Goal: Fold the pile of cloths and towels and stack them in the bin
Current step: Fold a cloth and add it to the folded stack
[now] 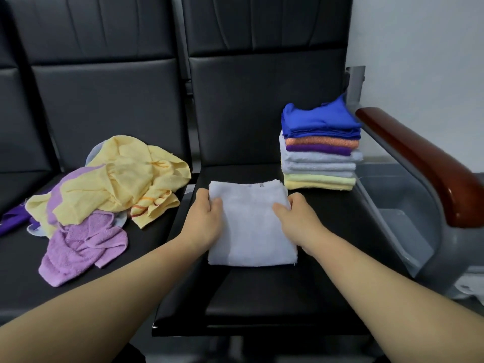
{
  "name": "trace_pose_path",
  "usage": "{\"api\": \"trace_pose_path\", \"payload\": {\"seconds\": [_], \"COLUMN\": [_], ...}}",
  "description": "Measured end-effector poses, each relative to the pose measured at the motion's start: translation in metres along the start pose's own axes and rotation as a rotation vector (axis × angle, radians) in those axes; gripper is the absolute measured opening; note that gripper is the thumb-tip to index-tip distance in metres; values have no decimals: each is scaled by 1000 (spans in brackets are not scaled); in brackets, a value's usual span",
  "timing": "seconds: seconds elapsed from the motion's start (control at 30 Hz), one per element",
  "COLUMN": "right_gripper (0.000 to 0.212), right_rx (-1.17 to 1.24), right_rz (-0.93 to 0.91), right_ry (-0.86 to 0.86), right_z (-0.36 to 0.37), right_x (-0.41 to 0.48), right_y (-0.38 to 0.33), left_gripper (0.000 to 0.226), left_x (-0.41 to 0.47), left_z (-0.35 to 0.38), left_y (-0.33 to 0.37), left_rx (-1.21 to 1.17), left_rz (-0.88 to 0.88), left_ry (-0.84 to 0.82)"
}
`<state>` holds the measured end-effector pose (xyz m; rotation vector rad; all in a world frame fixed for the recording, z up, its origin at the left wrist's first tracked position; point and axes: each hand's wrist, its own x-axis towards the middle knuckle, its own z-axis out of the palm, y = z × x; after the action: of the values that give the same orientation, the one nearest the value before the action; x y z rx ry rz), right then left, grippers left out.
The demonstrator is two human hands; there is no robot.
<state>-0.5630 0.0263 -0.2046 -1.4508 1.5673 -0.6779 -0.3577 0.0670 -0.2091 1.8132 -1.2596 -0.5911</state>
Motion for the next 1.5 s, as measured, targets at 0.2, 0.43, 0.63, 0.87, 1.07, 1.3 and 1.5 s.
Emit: {"api": "trace_pose_path", "payload": {"seconds": [0.2, 0.43, 0.63, 0.87, 1.07, 1.3, 1.5], "right_gripper": [23, 26, 30, 43, 36, 64, 60], "right_rx": [56, 2, -136, -294, -423, -405, -566], "right_rz": [-225, -252, -256, -122, -131, -136, -271], "right_ry": [229, 407, 462, 445, 456, 482, 444], "right_z": [-39, -127, -194, -209, -198, -209, -164], "right_x": [13, 73, 147, 240, 260, 219, 139], "right_y": [-30, -80, -118, -101, -74, -84, -106], "left_gripper": [21, 21, 17, 41, 40, 49, 35], "left_x": [28, 102, 184, 256, 276, 250, 190], "left_z": [-2, 29, 74, 144, 183, 140, 62], "left_y": [66, 167, 226, 234, 203, 208, 182], "left_rx": [-22, -79, -107, 107, 287, 175, 264], "left_rz": [166, 254, 207, 33, -58, -8, 51], "left_ry": [44, -11, -45, -115, -152, -69, -89]}}
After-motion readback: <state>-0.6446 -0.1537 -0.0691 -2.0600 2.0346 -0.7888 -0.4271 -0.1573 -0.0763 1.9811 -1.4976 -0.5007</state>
